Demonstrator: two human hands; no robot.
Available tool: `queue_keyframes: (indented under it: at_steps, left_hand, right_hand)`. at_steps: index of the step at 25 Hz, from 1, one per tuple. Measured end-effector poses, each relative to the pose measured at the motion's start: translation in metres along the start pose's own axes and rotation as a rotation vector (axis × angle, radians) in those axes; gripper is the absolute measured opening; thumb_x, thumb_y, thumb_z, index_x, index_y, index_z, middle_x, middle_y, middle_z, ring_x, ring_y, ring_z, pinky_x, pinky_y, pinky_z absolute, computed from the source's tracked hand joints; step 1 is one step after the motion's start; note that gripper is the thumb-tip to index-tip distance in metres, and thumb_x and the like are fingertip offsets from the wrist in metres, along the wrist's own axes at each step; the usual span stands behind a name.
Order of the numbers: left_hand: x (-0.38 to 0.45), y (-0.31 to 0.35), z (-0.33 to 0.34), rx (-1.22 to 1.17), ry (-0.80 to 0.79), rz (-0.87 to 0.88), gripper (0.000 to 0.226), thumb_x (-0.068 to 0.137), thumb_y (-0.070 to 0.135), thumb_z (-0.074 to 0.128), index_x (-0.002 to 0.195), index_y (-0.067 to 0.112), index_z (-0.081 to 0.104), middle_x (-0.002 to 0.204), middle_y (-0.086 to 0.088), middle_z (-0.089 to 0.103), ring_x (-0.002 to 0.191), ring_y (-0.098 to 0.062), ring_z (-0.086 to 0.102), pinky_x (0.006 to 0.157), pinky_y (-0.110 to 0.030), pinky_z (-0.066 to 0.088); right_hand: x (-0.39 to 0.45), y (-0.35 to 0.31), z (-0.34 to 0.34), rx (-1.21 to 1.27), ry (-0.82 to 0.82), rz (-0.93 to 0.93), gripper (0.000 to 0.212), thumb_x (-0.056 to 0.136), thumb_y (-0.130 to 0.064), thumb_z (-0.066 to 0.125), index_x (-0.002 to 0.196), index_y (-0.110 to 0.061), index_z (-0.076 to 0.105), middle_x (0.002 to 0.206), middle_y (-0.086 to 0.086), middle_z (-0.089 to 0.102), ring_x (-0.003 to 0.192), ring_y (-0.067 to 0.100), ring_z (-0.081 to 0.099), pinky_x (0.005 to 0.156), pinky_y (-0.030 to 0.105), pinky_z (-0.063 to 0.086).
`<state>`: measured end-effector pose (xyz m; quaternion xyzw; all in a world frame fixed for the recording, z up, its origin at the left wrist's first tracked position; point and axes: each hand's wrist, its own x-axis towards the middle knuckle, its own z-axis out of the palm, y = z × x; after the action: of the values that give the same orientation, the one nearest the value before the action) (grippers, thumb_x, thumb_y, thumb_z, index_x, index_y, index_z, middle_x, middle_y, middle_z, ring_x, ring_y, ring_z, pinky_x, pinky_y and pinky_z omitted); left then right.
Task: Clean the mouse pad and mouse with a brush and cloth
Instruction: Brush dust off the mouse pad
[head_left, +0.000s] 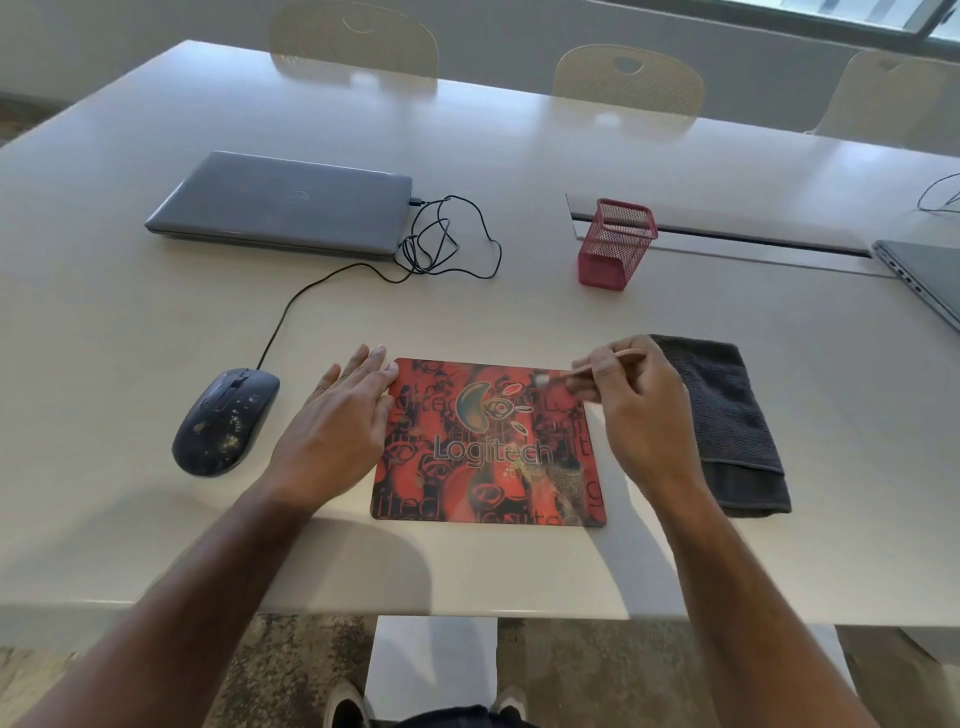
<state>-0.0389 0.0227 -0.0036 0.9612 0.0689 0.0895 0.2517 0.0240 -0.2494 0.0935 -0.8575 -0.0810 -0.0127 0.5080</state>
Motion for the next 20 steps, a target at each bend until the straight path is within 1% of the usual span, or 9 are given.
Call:
queue_keyframes:
  at_steps: [2, 4, 7, 9, 10, 12, 15, 18, 20]
  left_hand:
    - [-0.001, 0.000, -0.001, -0.003, -0.004, 0.002, 0.048, 0.107, 0.024, 0.038, 0.155, 0.016, 0.037, 0.166, 0.002, 0.022, 0.154, -0.004, 0.006, 0.126, -0.029, 0.006]
    - [-0.001, 0.001, -0.001, -0.003, -0.007, 0.006, 0.049, 0.107, 0.025, 0.038, 0.155, 0.016, 0.036, 0.166, 0.001, 0.022, 0.154, -0.004, 0.006, 0.126, -0.029, 0.005]
    - [0.000, 0.000, -0.002, -0.001, -0.002, 0.006, 0.049, 0.108, 0.025, 0.037, 0.155, 0.016, 0.037, 0.166, 0.001, 0.022, 0.154, -0.004, 0.006, 0.125, -0.028, 0.005]
    - [0.000, 0.000, -0.001, 0.000, 0.000, 0.008, 0.048, 0.107, 0.025, 0.037, 0.155, 0.016, 0.037, 0.166, 0.001, 0.023, 0.154, -0.004, 0.006, 0.125, -0.028, 0.005]
    - [0.000, 0.001, -0.001, -0.001, -0.001, 0.009, 0.048, 0.107, 0.025, 0.038, 0.155, 0.016, 0.037, 0.166, 0.001, 0.023, 0.154, -0.004, 0.006, 0.125, -0.027, 0.004]
    - [0.000, 0.000, -0.001, -0.001, -0.001, 0.010, 0.049, 0.108, 0.025, 0.037, 0.155, 0.016, 0.037, 0.166, 0.001, 0.022, 0.154, -0.004, 0.006, 0.125, -0.027, 0.004]
    - [0.000, 0.000, -0.001, 0.002, -0.005, 0.014, 0.049, 0.108, 0.026, 0.037, 0.156, 0.016, 0.036, 0.166, 0.001, 0.022, 0.154, -0.005, 0.006, 0.125, -0.028, 0.005]
    - [0.000, -0.001, 0.000, 0.002, -0.001, 0.013, 0.049, 0.108, 0.026, 0.038, 0.155, 0.016, 0.037, 0.166, 0.001, 0.023, 0.154, -0.004, 0.006, 0.125, -0.028, 0.005]
    - [0.000, -0.001, 0.001, 0.001, -0.001, 0.013, 0.049, 0.108, 0.026, 0.038, 0.155, 0.016, 0.037, 0.166, 0.001, 0.023, 0.154, -0.004, 0.006, 0.125, -0.028, 0.005]
  right_hand:
    - [0.006, 0.002, 0.007, 0.050, 0.011, 0.032, 0.012, 0.106, -0.034, 0.055, 0.102, -0.024, 0.061, 0.095, -0.004, 0.076, 0.091, 0.015, 0.077, 0.089, 0.045, 0.063]
    - [0.006, 0.004, 0.017, 0.045, -0.044, 0.044, 0.014, 0.106, -0.036, 0.056, 0.100, -0.025, 0.062, 0.095, -0.002, 0.077, 0.092, 0.019, 0.077, 0.088, 0.051, 0.062]
    - [0.003, -0.002, 0.017, -0.017, -0.135, 0.016, 0.017, 0.106, -0.030, 0.055, 0.096, -0.018, 0.063, 0.079, -0.001, 0.079, 0.075, 0.012, 0.077, 0.079, 0.044, 0.064]
    - [0.006, -0.005, 0.012, 0.000, -0.084, 0.014, 0.019, 0.107, -0.027, 0.054, 0.093, -0.016, 0.061, 0.072, -0.004, 0.078, 0.067, 0.008, 0.076, 0.074, 0.035, 0.063]
    - [0.008, -0.004, 0.010, 0.013, -0.018, 0.016, 0.018, 0.107, -0.028, 0.054, 0.093, -0.019, 0.060, 0.074, -0.004, 0.077, 0.071, 0.009, 0.077, 0.075, 0.035, 0.064]
    - [0.012, -0.004, 0.010, 0.023, 0.073, 0.032, 0.014, 0.107, -0.032, 0.054, 0.100, -0.022, 0.060, 0.088, -0.003, 0.076, 0.085, 0.020, 0.077, 0.082, 0.044, 0.064]
    - [0.009, -0.002, 0.021, -0.070, -0.037, 0.050, 0.017, 0.107, -0.034, 0.054, 0.104, -0.019, 0.061, 0.091, 0.000, 0.077, 0.088, 0.025, 0.076, 0.082, 0.050, 0.062]
    - [0.008, -0.005, 0.020, -0.022, -0.170, 0.042, 0.021, 0.106, -0.027, 0.055, 0.095, -0.012, 0.062, 0.078, 0.005, 0.079, 0.072, 0.019, 0.078, 0.075, 0.046, 0.064]
    - [0.010, -0.006, 0.016, 0.001, -0.150, 0.042, 0.020, 0.106, -0.025, 0.055, 0.092, -0.012, 0.062, 0.073, 0.004, 0.078, 0.065, 0.014, 0.077, 0.070, 0.038, 0.063]
